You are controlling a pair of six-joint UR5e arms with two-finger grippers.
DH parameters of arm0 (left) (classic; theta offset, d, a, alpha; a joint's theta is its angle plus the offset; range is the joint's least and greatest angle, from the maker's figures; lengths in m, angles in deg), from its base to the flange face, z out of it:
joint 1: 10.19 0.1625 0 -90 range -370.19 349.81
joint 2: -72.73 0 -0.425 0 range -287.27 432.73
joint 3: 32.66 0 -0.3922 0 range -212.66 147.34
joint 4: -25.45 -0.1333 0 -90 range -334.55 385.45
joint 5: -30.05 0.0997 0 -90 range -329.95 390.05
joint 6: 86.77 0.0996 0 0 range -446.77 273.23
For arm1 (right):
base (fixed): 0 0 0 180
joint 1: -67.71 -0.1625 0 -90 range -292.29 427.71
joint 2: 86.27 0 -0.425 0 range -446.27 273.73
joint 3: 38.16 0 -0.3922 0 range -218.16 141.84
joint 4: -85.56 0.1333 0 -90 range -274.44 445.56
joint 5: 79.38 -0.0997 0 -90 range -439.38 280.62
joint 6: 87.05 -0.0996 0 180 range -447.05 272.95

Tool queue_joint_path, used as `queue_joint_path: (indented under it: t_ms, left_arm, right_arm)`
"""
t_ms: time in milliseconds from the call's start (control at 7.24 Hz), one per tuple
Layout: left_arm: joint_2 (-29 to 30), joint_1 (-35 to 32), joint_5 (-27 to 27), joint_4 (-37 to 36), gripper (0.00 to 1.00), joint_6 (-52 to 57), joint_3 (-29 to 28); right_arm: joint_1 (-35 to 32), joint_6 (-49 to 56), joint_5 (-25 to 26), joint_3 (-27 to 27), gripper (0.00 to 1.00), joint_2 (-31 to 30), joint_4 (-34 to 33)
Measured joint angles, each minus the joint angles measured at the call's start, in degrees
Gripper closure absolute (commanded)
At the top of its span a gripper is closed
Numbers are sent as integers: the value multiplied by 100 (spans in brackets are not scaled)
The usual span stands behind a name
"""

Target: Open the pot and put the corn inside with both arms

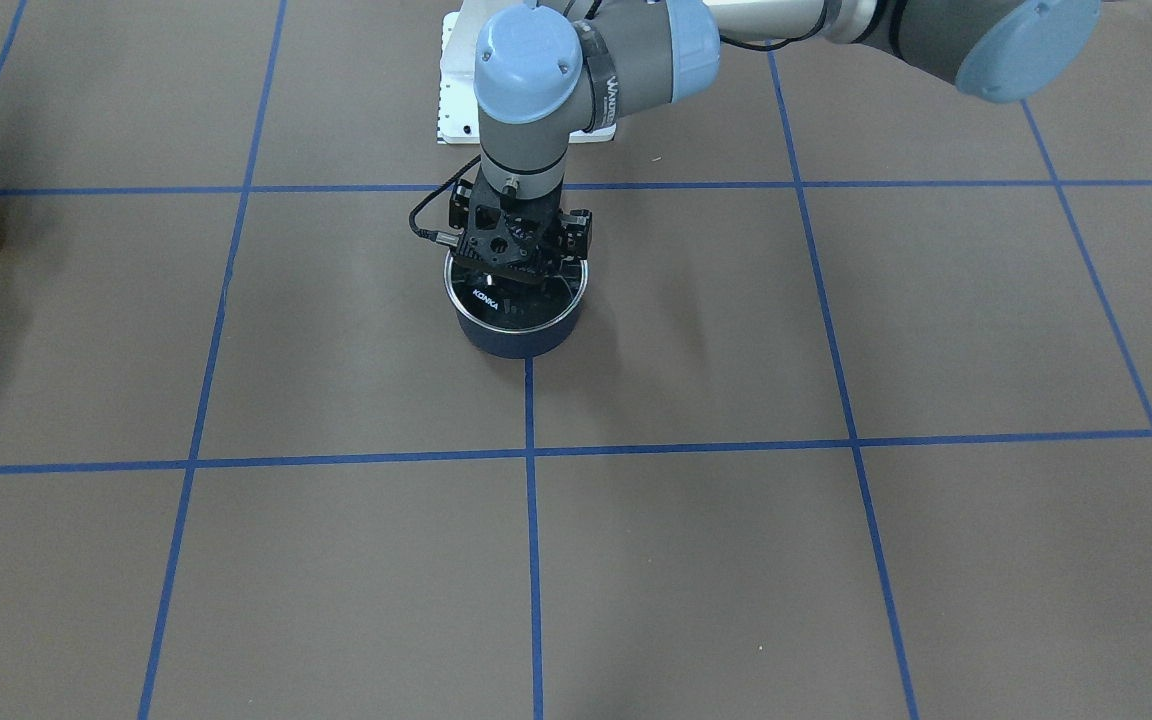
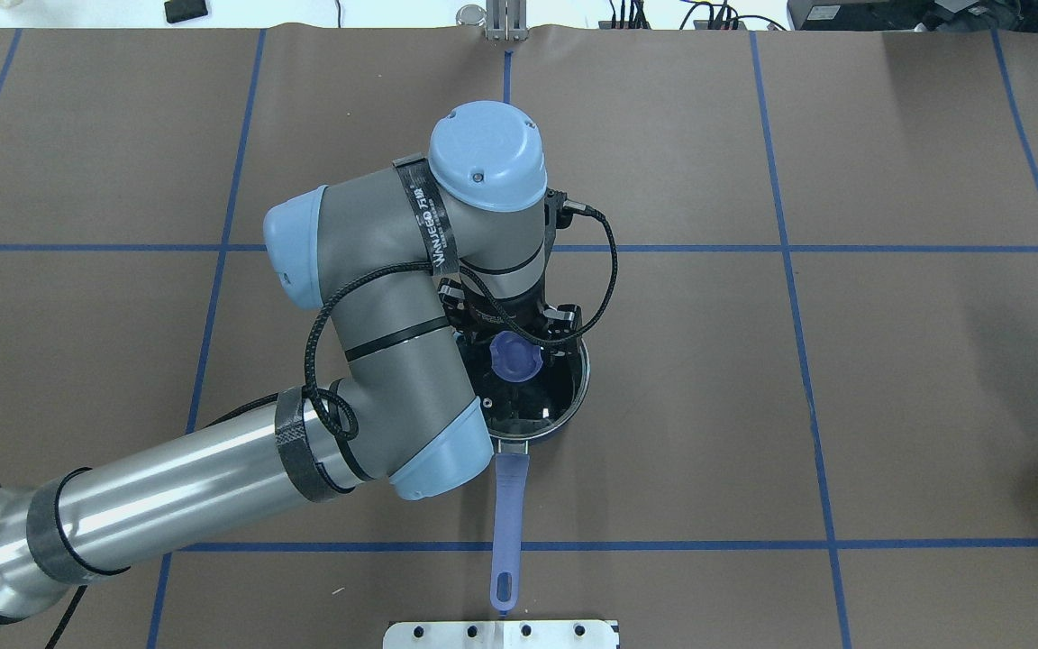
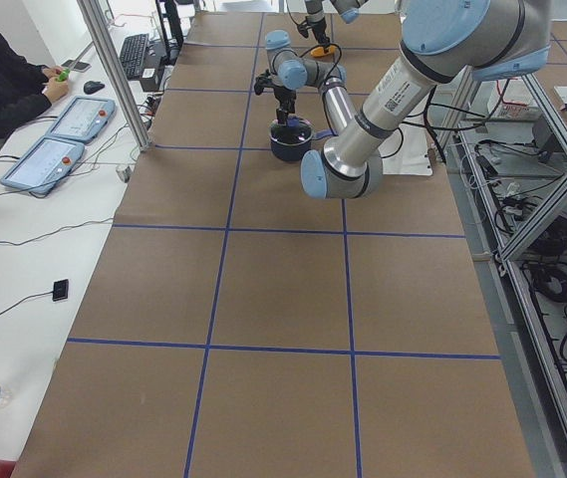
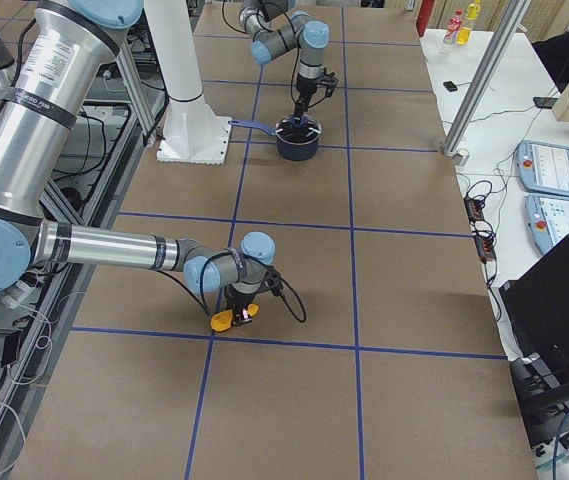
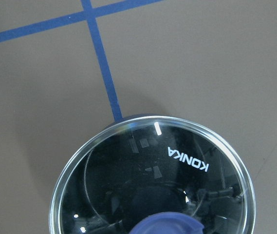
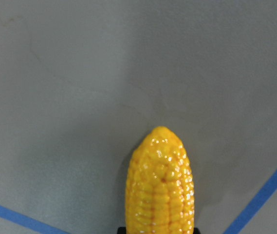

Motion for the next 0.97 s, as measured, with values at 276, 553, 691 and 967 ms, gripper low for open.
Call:
queue_joint_path:
  t_ms: [276, 553, 691, 967]
  left_arm:
    - [1, 31, -20, 8, 20, 0, -13]
    - [2, 40, -31, 20, 27, 0, -42]
    - [2, 47, -32, 25, 31, 0, -58]
    - [3, 53, -33, 32, 34, 0, -73]
  right_arm:
    - [6, -1, -59, 74, 67, 39, -29]
    - [-30, -7, -182, 144, 67, 48, -45]
    - [-68, -7, -320, 162, 67, 76, -60]
    - [-159, -8, -619, 319, 67, 203, -302]
